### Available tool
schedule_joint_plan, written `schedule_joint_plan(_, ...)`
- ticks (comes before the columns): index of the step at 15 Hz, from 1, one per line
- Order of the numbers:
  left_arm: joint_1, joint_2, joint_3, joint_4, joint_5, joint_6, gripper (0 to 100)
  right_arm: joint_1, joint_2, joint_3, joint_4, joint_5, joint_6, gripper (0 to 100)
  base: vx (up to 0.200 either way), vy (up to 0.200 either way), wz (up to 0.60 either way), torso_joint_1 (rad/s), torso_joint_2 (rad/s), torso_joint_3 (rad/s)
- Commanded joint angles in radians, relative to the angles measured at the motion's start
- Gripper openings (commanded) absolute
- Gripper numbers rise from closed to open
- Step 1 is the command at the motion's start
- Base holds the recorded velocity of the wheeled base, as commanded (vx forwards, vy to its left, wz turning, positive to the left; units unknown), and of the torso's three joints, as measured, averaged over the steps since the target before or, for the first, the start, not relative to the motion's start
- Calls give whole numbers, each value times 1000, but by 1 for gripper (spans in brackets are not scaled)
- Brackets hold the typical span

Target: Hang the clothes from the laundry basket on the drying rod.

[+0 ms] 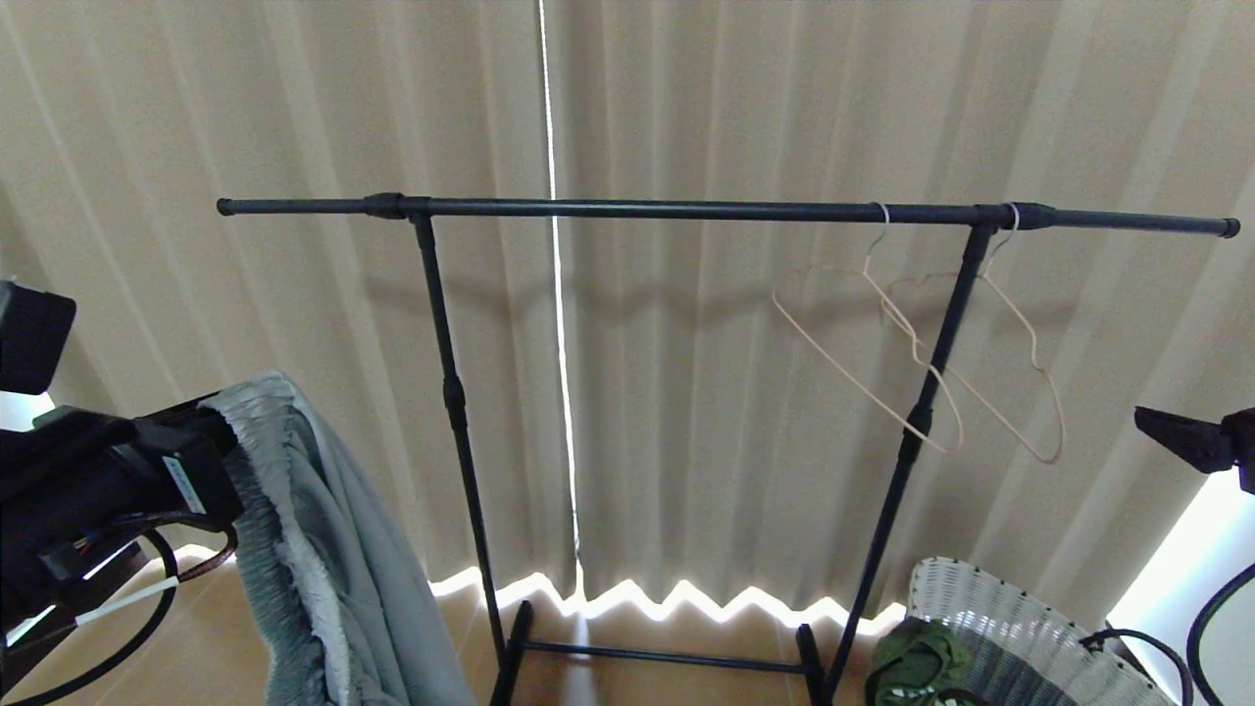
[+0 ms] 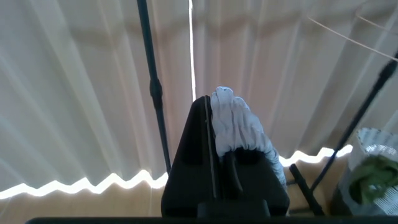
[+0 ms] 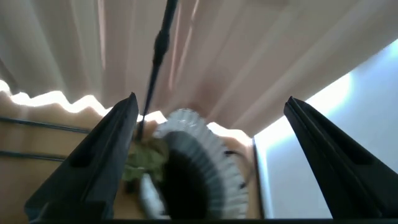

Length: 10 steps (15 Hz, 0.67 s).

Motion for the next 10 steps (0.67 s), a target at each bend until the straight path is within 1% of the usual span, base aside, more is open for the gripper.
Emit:
schedule_joint_plan(1,0,0,1,0,0,1,0,-1,47,-29,9,0,17,100,200,0,0,12,2,2)
schedule_joint_plan(5,0,-1,1,-2,1,5,0,-1,128,-56,9,-4,43,100,200,0,0,1,2,1)
schedule_joint_plan(7,0,-5,-1,-4,1,8,0,-10,168,-79,9,-9,62,100,0,0,0,0,0,0)
schedule_joint_plan(9,0,-8,-1,-4,1,8,0,-44,246,-119,9,-7,85,100,0,0,0,0,0,0)
schedule_joint_plan(10,0,-8,-1,-4,1,8,0,-44,249,-122,9,-7,86,100,0,0,0,0,0,0)
